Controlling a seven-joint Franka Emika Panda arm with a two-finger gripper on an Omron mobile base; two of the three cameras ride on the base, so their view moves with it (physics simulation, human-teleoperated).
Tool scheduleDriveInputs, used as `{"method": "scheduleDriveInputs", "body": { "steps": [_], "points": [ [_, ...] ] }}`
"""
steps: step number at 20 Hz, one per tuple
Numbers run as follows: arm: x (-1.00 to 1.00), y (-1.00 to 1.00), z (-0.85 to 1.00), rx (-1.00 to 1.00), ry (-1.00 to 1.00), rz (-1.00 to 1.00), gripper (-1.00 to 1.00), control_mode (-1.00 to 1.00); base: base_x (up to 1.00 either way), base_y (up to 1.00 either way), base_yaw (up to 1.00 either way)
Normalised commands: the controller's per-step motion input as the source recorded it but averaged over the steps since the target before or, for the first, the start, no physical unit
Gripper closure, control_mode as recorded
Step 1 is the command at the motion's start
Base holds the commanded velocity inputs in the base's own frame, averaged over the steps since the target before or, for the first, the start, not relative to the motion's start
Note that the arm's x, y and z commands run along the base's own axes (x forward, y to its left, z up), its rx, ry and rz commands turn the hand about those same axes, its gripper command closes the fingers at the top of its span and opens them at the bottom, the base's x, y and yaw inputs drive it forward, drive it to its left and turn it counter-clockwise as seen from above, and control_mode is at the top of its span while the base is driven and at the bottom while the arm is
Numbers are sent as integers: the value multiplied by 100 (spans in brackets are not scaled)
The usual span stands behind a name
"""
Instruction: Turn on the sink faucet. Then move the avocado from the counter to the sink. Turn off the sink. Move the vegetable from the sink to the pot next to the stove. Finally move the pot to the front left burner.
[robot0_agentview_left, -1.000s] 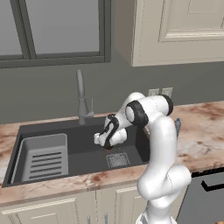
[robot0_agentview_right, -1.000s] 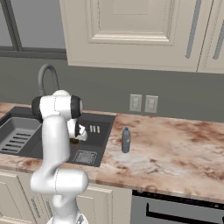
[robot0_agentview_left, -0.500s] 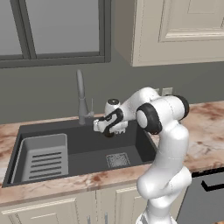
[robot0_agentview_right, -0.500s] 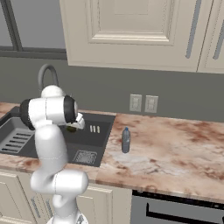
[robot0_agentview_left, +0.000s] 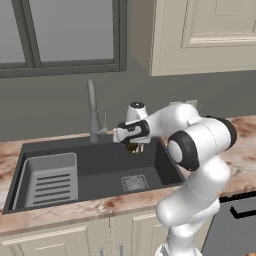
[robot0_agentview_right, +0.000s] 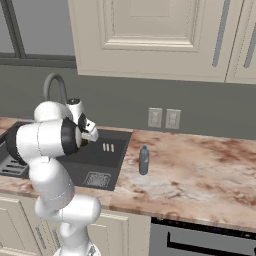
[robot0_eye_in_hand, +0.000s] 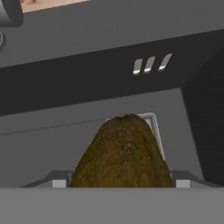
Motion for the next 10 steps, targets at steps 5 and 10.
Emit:
{"method": "scheduleDriveInputs", "body": {
  "steps": [5, 10],
  "points": [
    [-63, -33, 46, 0, -1, -2, 100, -100, 0, 0, 0],
    [-63, -27, 44, 0, 0, -2, 100, -100, 0, 0, 0]
  ]
}}
